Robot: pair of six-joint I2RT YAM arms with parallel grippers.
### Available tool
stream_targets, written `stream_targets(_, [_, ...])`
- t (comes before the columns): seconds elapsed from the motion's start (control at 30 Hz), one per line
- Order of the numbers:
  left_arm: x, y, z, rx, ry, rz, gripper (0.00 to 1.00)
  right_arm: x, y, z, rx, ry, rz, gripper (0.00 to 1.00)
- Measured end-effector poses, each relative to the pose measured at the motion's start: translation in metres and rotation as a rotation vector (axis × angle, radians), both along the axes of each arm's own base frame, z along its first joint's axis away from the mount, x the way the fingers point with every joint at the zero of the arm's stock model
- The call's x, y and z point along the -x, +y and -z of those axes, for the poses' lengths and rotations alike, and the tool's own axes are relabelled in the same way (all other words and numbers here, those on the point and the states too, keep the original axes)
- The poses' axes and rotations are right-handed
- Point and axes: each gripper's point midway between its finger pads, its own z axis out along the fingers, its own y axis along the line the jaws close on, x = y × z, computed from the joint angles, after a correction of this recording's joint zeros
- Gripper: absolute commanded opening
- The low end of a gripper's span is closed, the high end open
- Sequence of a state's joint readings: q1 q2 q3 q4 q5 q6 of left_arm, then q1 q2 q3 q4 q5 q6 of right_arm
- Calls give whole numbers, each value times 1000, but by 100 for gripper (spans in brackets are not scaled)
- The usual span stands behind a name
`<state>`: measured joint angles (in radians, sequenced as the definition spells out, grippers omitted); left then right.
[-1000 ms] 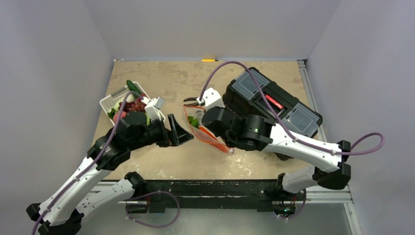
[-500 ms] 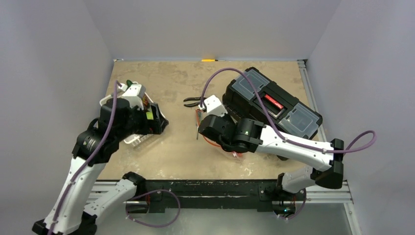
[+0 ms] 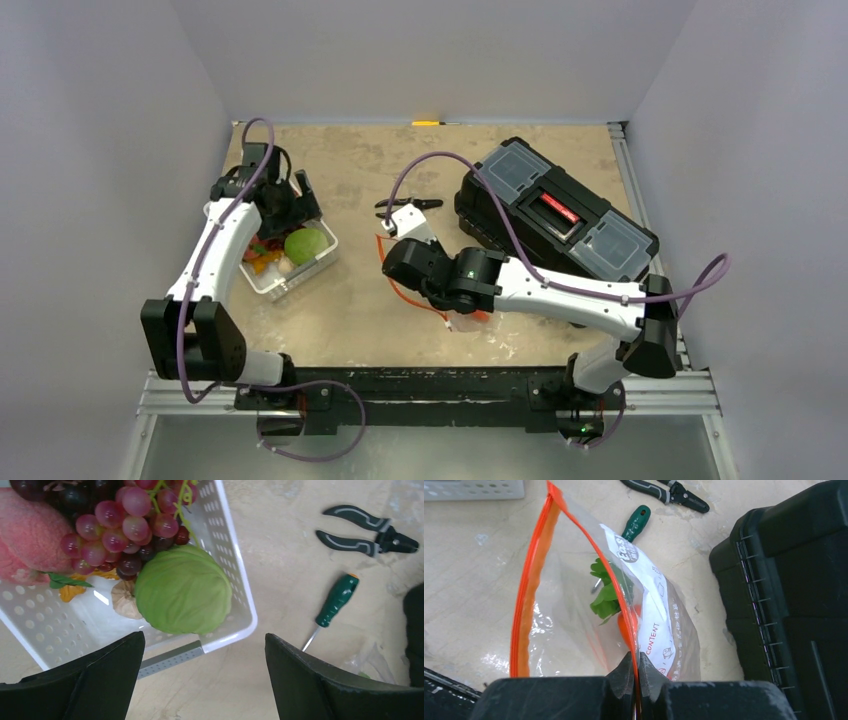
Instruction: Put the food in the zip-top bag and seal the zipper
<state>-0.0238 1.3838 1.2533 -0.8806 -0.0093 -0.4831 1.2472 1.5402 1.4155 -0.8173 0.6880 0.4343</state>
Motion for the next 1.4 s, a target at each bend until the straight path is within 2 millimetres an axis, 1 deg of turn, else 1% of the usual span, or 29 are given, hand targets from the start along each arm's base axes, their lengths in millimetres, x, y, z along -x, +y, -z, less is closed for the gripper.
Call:
stream_targets(0.1, [-2, 11, 13, -49, 17, -44, 90, 0, 0, -12, -45, -14, -1, 0])
stream_targets(0.23, [7, 20, 28, -97, 33, -68, 92, 0, 1, -24, -90, -29, -1, 0])
stream_targets(0.3, [9, 22, 34, -119, 49, -65, 92, 0, 2, -24, -96, -31, -1, 0])
stream_targets(0.4, [6, 23, 43, -136, 75, -61, 92, -1, 3, -22, -94, -30, -2, 0])
stream_targets(0.53, [3, 21, 67, -137, 152, -49, 92, -1, 4, -20, -96, -28, -3, 0])
stream_targets(0.63, [-1, 16, 71, -117, 151, -37, 91, 0, 5, -20, -97, -25, -5, 0])
stream_targets(0.73, [-3, 13, 71, -102, 145, -29, 91, 0, 5, -20, -97, -25, -5, 0])
stream_targets(0.9, [-5, 8, 77, -74, 157, -14, 91, 0, 5, -20, -97, -25, -5, 0])
stream_targets(0.93, [-5, 7, 78, -69, 158, -12, 90, 0, 5, -20, -97, -25, -5, 0])
stream_targets(1.03, [-6, 5, 78, -61, 157, -8, 79, 0, 5, -20, -97, -25, -5, 0])
stream_targets(1.1, [-6, 5, 78, -59, 157, -6, 68, 0, 5, -20, -97, -26, -4, 0])
stream_targets(1.2, [-6, 5, 78, -60, 157, -7, 58, 0, 5, -20, -98, -26, -2, 0])
stream_targets(1.27, [-6, 6, 78, -65, 157, -7, 47, 0, 5, -20, -98, -26, -2, 0])
stream_targets(1.33, [-6, 7, 78, -71, 156, -9, 32, 0, 4, -20, -98, -26, -2, 0])
stream_targets(1.4, [-5, 9, 78, -79, 157, -5, 22, 0, 4, -20, -98, -26, -2, 0])
